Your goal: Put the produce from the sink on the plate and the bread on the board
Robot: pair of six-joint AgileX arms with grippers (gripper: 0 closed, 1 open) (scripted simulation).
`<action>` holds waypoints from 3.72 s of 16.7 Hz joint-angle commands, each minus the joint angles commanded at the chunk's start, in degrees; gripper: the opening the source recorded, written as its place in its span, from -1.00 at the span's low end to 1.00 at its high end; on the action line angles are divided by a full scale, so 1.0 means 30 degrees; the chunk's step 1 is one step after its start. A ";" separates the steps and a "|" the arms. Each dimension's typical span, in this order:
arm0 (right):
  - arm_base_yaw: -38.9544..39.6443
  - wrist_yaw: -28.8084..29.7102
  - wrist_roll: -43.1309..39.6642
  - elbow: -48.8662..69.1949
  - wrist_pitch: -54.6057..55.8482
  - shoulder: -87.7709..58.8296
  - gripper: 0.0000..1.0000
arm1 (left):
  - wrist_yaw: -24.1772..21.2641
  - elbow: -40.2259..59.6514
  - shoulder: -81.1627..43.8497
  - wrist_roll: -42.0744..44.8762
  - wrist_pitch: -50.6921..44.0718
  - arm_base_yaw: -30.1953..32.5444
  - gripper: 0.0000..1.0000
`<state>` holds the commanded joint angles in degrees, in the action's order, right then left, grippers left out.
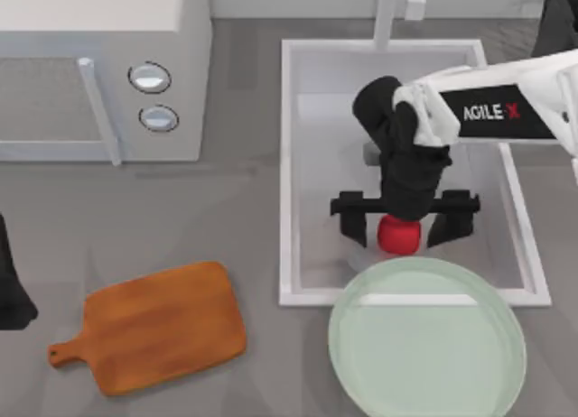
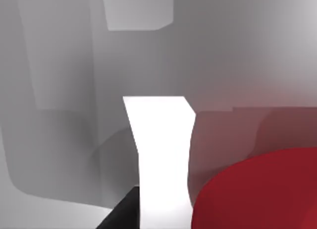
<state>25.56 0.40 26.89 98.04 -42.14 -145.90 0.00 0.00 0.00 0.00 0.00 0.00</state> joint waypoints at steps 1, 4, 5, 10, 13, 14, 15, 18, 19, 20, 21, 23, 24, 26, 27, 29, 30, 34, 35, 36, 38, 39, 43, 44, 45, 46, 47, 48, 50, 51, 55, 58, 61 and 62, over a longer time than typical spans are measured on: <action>0.0000 0.0000 0.0000 0.0000 0.0000 0.0000 -0.21 | 0.0000 0.0000 0.0000 0.0000 0.0000 0.0000 1.00; 0.0000 0.0000 0.0000 0.0000 0.0000 0.0000 -0.66 | 0.0000 0.0000 0.0000 0.0000 0.0000 0.0000 1.00; 0.0000 0.0000 0.0000 0.0000 0.0000 0.0000 -0.81 | 0.0000 0.0000 0.0000 0.0000 0.0000 0.0000 1.00; 0.0000 0.0000 0.0000 0.0000 0.0000 0.0000 -1.00 | 0.0000 0.0000 0.0000 0.0000 0.0000 0.0000 1.00; 0.0000 0.0000 0.0000 0.0000 0.0000 0.0000 -1.00 | 0.0000 0.0000 0.0000 0.0000 0.0000 0.0000 1.00; 0.0000 0.0000 0.0000 0.0000 0.0000 0.0000 -1.00 | 0.0000 0.0000 0.0000 0.0000 0.0000 0.0000 1.00; -0.0060 0.0395 -0.0172 0.0227 -0.0507 0.1106 -1.00 | 0.0000 0.0000 0.0000 0.0000 0.0000 0.0000 1.00; -0.0049 0.0390 -0.0167 0.0729 -0.1278 0.1547 -1.00 | 0.0000 0.0000 0.0000 0.0000 0.0000 0.0000 1.00; -0.0048 0.0386 -0.0169 0.1040 -0.1936 0.1853 -1.00 | 0.0000 0.0000 0.0000 0.0000 0.0000 0.0000 1.00; -0.0050 0.0381 -0.0174 0.1375 -0.2797 0.2230 -1.00 | 0.0000 0.0000 0.0000 0.0000 0.0000 0.0000 1.00; -0.0052 0.0376 -0.0180 0.1736 -0.3779 0.2637 -1.00 | 0.0000 0.0000 0.0000 0.0000 0.0000 0.0000 1.00; -0.0059 0.0365 -0.0196 0.2432 -0.5335 0.3463 -1.00 | 0.0000 0.0000 0.0000 0.0000 0.0000 0.0000 1.00; -0.0067 0.0361 -0.0208 0.2684 -0.5809 0.3812 -1.00 | 0.0000 0.0000 0.0000 0.0000 0.0000 0.0000 1.00; -0.0075 0.0358 -0.0218 0.2883 -0.6151 0.4095 -1.00 | 0.0000 0.0000 0.0000 0.0000 0.0000 0.0000 1.00; -0.0075 0.0358 -0.0218 0.2883 -0.6151 0.4095 -1.00 | 0.0000 0.0000 0.0000 0.0000 0.0000 0.0000 1.00; -0.0062 0.0350 -0.0185 0.2849 -0.6099 0.4033 -1.00 | 0.0000 0.0000 0.0000 0.0000 0.0000 0.0000 1.00; -0.0059 0.0351 -0.0182 0.2856 -0.6101 0.4051 -1.00 | 0.0000 0.0000 0.0000 0.0000 0.0000 0.0000 1.00; 0.0306 0.0370 0.0173 0.2594 -0.6304 0.5378 -1.00 | 0.0000 0.0000 0.0000 0.0000 0.0000 0.0000 1.00; 0.0476 0.0362 0.0339 0.2311 -0.6401 0.5868 -1.00 | 0.0000 0.0000 0.0000 0.0000 0.0000 0.0000 1.00; 0.0671 0.0348 0.0530 0.1954 -0.6513 0.6401 -1.00 | 0.0000 0.0000 0.0000 0.0000 0.0000 0.0000 1.00; 0.1125 0.0307 0.0975 0.1052 -0.6774 0.7574 -1.00 | 0.0000 0.0000 0.0000 0.0000 0.0000 0.0000 1.00; 0.1378 0.0281 0.1224 0.0525 -0.6920 0.8202 -1.00 | 0.0000 0.0000 0.0000 0.0000 0.0000 0.0000 1.00; 0.2480 0.0154 0.2305 -0.1864 -0.7560 1.0816 -1.00 | 0.0000 0.0000 0.0000 0.0000 0.0000 0.0000 1.00; 0.2760 0.0120 0.2580 -0.2486 -0.7725 1.1461 -1.00 | 0.0000 0.0000 0.0000 0.0000 0.0000 0.0000 1.00; 0.3036 0.0086 0.2850 -0.3102 -0.7888 1.2091 -1.00 | 0.0000 0.0000 0.0000 0.0000 0.0000 0.0000 1.00; 0.3302 0.0052 0.3112 -0.3703 -0.8047 1.2697 -1.00 | 0.0000 0.0000 0.0000 0.0000 0.0000 0.0000 1.00; 0.3555 0.0020 0.3361 -0.4278 -0.8200 1.3270 -1.00 | 0.0000 0.0000 0.0000 0.0000 0.0000 0.0000 1.00; 0.3791 -0.0010 0.3594 -0.4819 -0.8343 1.3804 -1.00 | 0.0000 0.0000 0.0000 0.0000 0.0000 0.0000 1.00; 0.4202 -0.0064 0.3999 -0.5769 -0.8595 1.4733 -1.00 | 0.0000 0.0000 0.0000 0.0000 0.0000 0.0000 1.00; 0.4370 -0.0085 0.4165 -0.6161 -0.8699 1.5113 -1.00 | 0.0000 0.0000 0.0000 0.0000 0.0000 0.0000 1.00; 0.4720 -0.0131 0.4512 -0.6983 -0.8919 1.5901 -1.00 | 0.0000 0.0000 0.0000 0.0000 0.0000 0.0000 1.00; 0.4720 -0.0131 0.4512 -0.6983 -0.8919 1.5901 -1.00 | 0.0000 0.0000 0.0000 0.0000 0.0000 0.0000 1.00; 0.4720 -0.0131 0.4512 -0.6983 -0.8919 1.5901 -0.70 | 0.0000 0.0000 0.0000 0.0000 0.0000 0.0000 1.00; 0.4720 -0.0131 0.4512 -0.6983 -0.8919 1.5901 -0.55 | 0.0000 0.0000 0.0000 0.0000 0.0000 0.0000 1.00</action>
<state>39.72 0.01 40.43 77.09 -68.90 -98.19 0.00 0.00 0.00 0.00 0.00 0.00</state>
